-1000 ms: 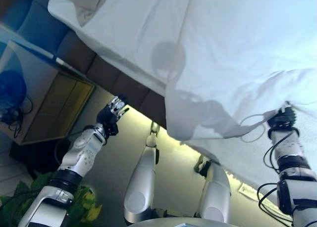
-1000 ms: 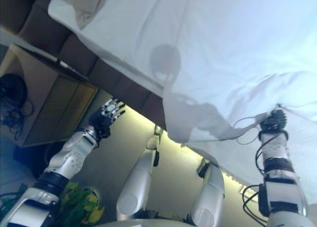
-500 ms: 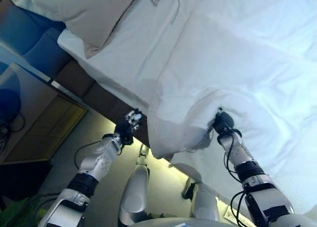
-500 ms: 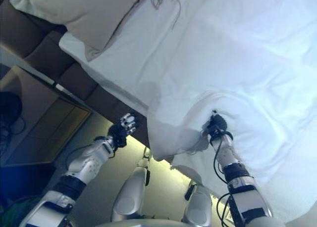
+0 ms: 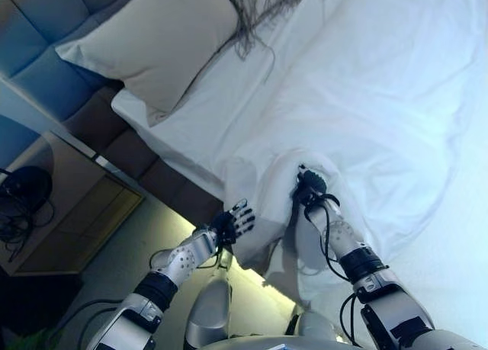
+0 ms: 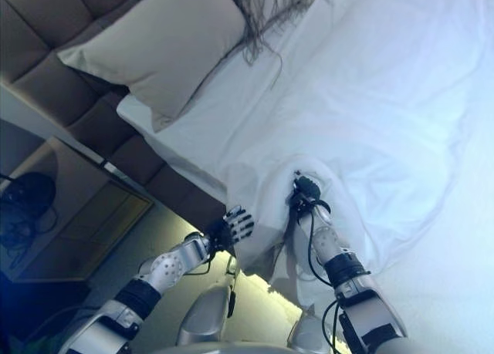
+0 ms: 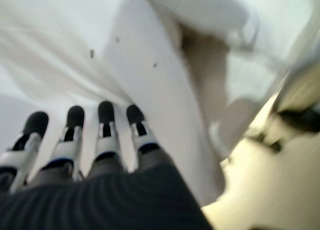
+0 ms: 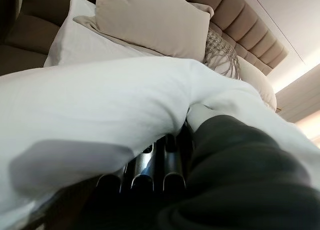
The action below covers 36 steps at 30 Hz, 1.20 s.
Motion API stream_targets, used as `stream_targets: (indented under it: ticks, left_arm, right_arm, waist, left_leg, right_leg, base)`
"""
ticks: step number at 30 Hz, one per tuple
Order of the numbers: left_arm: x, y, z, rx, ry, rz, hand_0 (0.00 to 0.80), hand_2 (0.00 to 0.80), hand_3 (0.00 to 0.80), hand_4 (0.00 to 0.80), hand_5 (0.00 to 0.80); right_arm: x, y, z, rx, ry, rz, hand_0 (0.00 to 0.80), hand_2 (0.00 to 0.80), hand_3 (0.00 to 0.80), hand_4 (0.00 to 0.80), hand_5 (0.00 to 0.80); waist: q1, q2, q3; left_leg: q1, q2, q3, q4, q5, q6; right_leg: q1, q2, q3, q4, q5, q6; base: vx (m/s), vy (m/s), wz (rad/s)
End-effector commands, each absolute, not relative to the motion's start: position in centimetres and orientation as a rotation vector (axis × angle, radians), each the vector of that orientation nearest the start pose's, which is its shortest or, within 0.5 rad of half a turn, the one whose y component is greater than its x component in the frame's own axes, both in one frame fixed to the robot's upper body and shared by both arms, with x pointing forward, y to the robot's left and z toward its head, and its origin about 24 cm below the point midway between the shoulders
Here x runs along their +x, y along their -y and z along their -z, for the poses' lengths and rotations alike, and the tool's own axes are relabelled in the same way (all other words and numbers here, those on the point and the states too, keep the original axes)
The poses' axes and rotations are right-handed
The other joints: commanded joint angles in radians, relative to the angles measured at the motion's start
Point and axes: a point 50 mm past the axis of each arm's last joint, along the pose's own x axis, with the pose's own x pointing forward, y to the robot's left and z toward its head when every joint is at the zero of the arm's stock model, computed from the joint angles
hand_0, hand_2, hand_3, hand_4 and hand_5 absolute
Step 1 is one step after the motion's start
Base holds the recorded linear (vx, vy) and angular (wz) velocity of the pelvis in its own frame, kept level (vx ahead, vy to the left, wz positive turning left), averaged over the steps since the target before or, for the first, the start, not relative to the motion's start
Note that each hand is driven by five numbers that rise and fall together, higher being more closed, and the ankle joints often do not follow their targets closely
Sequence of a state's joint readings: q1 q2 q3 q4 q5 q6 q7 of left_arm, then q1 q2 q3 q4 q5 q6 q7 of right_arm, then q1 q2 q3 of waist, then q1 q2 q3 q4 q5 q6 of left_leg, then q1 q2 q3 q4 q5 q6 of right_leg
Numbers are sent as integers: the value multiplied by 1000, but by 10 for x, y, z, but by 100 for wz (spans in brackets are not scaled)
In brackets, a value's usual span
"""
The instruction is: Make the bed neatly
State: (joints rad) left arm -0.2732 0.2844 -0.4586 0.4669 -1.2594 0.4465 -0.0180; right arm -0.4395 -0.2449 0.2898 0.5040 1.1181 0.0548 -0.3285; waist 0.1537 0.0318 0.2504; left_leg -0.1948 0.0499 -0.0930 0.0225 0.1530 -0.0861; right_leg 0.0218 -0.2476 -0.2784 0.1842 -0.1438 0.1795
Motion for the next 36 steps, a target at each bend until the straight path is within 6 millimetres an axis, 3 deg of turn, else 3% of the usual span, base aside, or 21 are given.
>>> stream_targets:
  ticks: [1, 7, 13, 19, 26, 31, 36]
  left_arm:
    - [223, -59, 40, -940, -1098, 512, 0, 0, 0, 0, 0]
    - [202, -54, 44, -1086, -1245, 501, 0, 0, 0, 0, 0]
    - [194, -46, 46, -1069, -1267, 533, 0, 0, 0, 0, 0]
    - [195, -70, 42, -1066, -1194, 494, 0, 0, 0, 0, 0]
    - [193, -98, 10, -1091, -1223, 515, 0, 0, 0, 0, 0]
    - [176, -90, 1, -1118, -1353, 579, 0, 0, 0, 0, 0]
    - [155, -79, 11, -1143, -1453, 628, 0, 0, 0, 0, 0]
  right_arm:
    - [346, 114, -93, 638, -171, -53, 800, 800, 800, 800, 800]
    - [341, 114, -90, 651, -189, -46, 800, 800, 800, 800, 800]
    - [334, 119, -79, 648, -210, -28, 800, 800, 800, 800, 800]
    - [328, 130, -73, 637, -223, -13, 800, 800, 800, 800, 800]
    - [319, 146, -59, 659, -239, 75, 800, 800, 800, 800, 800]
    - [320, 152, -57, 668, -244, 102, 800, 800, 800, 800, 800]
    - [316, 152, -48, 672, -263, 110, 800, 800, 800, 800, 800]
  waist:
    - [-5, -23, -75]
    - [-18, -18, -93]
    - [-25, -28, -92]
    - [-9, -23, -108]
    - [31, -12, -140]
    - [34, -6, -154]
    - [28, -7, -166]
  left_leg:
    - [98, 95, 20, 84, -135, 14]
    - [120, 107, 30, 81, -135, 8]
    - [122, 117, 30, 95, -141, -1]
    - [133, 130, 23, 95, -135, -10]
    - [142, 121, -3, 101, -142, -11]
    - [161, 119, -3, 95, -148, -12]
    - [180, 127, 9, 86, -150, -14]
  right_leg:
    - [-51, -74, 49, -132, 260, 3]
    - [-37, -80, 56, -114, 246, 7]
    - [-33, -84, 56, -116, 251, 14]
    - [-15, -91, 47, -125, 256, 20]
    - [14, -108, 12, -122, 249, 29]
    - [32, -109, 6, -123, 243, 30]
    - [40, -107, 11, -124, 239, 36]
  base:
    - [88, 18, -8]
    - [78, 16, -2]
    - [10, -28, -3]
    - [38, -7, -4]
    - [54, 6, 2]
    - [45, 20, 9]
    - [28, -1, 0]
